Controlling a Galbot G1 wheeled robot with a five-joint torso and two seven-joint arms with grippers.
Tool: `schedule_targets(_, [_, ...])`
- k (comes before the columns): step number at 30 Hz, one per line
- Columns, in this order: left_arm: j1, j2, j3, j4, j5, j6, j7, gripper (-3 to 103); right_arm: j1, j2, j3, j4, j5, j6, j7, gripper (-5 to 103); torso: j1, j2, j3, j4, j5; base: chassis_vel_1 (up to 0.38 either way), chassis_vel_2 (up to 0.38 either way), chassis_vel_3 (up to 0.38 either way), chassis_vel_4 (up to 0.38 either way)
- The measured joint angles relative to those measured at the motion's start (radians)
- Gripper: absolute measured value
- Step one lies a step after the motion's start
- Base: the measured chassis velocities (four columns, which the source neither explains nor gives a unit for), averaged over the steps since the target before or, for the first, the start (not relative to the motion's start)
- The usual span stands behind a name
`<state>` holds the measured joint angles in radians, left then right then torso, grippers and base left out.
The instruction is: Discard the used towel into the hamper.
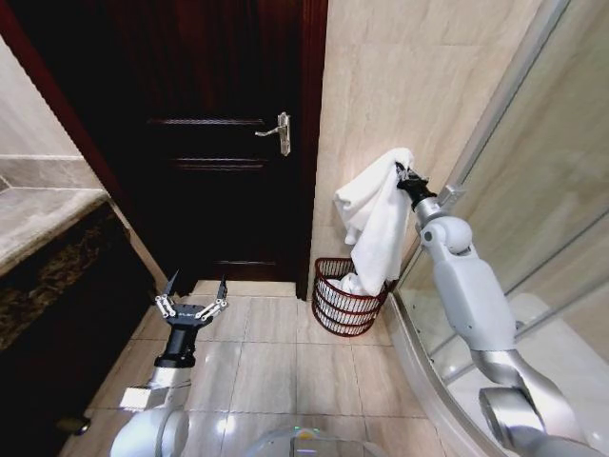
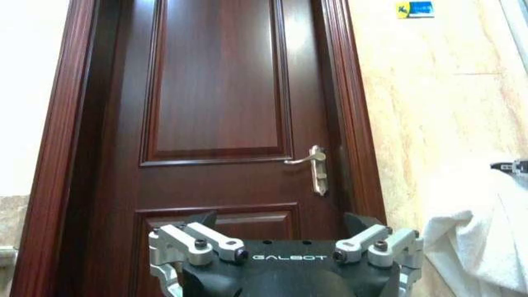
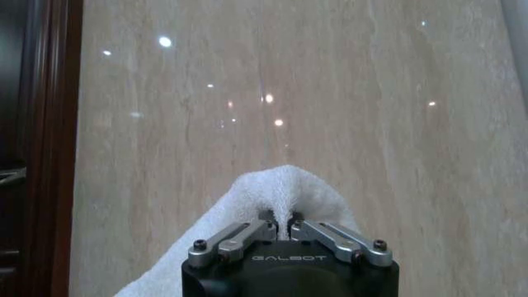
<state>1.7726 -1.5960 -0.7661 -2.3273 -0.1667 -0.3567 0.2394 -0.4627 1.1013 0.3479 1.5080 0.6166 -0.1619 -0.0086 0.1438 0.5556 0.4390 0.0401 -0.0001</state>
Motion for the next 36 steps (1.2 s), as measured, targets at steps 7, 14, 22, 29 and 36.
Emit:
schedule_targets(7, [0.002,-0.002,-0.003,0.004,0.0,-0.005,0.001,100,0.006,0.012,-0.004,-0.022,-0.003,0.009,0.004,4,-0.012,-0.029,-0.017,0.0,0.0001,0.0,0.0,0.0,0.0])
schedule_targets(14, [0.005,-0.005,-0.003,0.007,0.001,-0.007,0.008,100,0.008,0.022,-0.006,-0.041,-0.01,0.019,0.007,4,-0.025,-0.06,-0.034,0.0,0.0001,0.0,0.0,0.0,0.0])
schedule_targets(22, [0.006,-0.011,-0.001,0.017,0.003,-0.016,0.018,100,-0.015,0.027,0.0,-0.05,-0.019,0.029,0.006,4,-0.04,-0.099,-0.059,0.0,0.0,0.0,0.0,0.0,0.0])
schedule_targets(29, [0.014,-0.012,-0.001,0.017,0.006,-0.025,0.03,100,-0.036,0.031,0.005,-0.068,-0.029,0.038,0.0,4,-0.052,-0.128,-0.076,-0.0001,0.0001,0.0,0.0,0.0,0.0])
schedule_targets(36, [0.021,-0.012,0.003,0.019,0.014,-0.041,0.032,100,-0.051,0.038,0.009,-0.098,-0.031,0.05,-0.002,4,-0.062,-0.158,-0.096,-0.0001,0.0,0.0,0.0,0.0,0.0])
